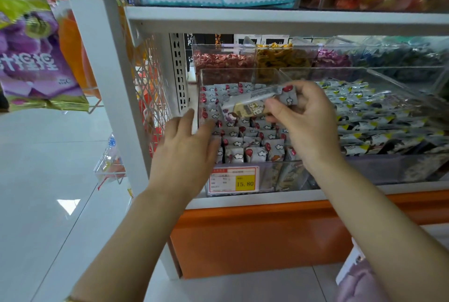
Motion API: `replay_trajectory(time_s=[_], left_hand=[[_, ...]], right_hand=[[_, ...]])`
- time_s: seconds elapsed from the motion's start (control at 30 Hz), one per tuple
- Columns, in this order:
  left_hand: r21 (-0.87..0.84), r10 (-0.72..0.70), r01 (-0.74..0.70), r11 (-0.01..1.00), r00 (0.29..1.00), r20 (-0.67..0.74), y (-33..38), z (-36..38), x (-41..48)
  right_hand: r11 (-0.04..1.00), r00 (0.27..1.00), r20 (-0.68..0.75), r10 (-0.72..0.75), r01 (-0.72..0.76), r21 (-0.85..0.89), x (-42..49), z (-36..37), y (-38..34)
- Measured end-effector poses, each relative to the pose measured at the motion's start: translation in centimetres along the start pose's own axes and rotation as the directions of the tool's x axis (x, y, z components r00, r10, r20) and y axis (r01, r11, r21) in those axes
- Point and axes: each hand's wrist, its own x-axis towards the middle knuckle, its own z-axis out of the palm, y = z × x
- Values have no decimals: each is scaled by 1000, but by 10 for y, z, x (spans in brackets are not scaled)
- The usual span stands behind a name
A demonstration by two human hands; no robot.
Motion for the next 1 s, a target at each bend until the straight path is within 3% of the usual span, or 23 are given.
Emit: replay_trajectory(time_s=[0.13, 0.23, 0.3, 0.4, 0.47, 0.53, 0.63, 0.77, 0.8, 0.93, 1.0], left_hand=[[29, 32, -34, 999, 998, 46, 1, 2, 3], [-82, 38, -35, 996, 999, 35, 0, -2, 1], [-175, 51, -51, 983, 999, -4, -2, -7, 0], [-271, 62, -79, 959, 996, -71, -8, -13, 2], [-318, 32, -57, 946, 996, -83, -12, -14, 2], [-355, -6, -17, 935, 998, -63, -14, -13, 2], [-354, -19, 8, 935, 999, -26, -17, -11, 2], [-380, -46, 36, 924, 999, -17, -19, -12, 4], [-386, -50, 40, 922, 999, -16, -19, -13, 4], [-392, -49, 34, 919, 998, -28, -19, -13, 5], [-394, -52, 29, 919, 997, -48, -20, -13, 6]], right_hand=[[957, 986, 50, -159, 166, -238, 18, 23, -1], [855, 947, 248, -206, 297, -424, 38, 44, -2], [780, 894, 416, -165, 377, -500, 48, 55, 0], [744, 828, 559, -38, 397, -537, 56, 70, 4], [629, 763, 645, 27, 489, -604, 57, 76, 10], [511, 704, 702, 103, 568, -645, 59, 78, 16], [503, 662, 729, 175, 576, -644, 65, 81, 21], [695, 768, 629, 118, 389, -605, 81, 83, 16], [697, 788, 610, 86, 390, -602, 85, 84, 17], [499, 752, 655, 70, 542, -676, 86, 97, 31], [480, 762, 647, 32, 556, -678, 85, 101, 33]])
